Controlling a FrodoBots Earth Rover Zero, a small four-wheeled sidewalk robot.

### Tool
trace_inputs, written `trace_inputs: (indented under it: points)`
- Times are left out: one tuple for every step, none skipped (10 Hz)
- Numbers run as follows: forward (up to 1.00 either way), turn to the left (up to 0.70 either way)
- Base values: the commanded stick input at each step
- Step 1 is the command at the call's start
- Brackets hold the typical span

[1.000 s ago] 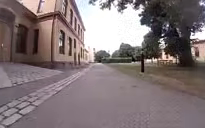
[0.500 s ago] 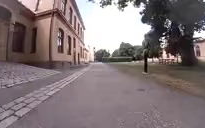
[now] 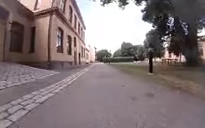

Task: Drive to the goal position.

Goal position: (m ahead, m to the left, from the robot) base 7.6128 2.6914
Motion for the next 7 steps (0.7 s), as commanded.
trace_inputs:
  points:
    - [0.85,0.01]
    - [0.85,0.01]
    - [0.85,0.01]
    - [0.85,0.01]
    - [0.85,0.01]
    - [0.85,0.01]
    - [0.85,0.01]
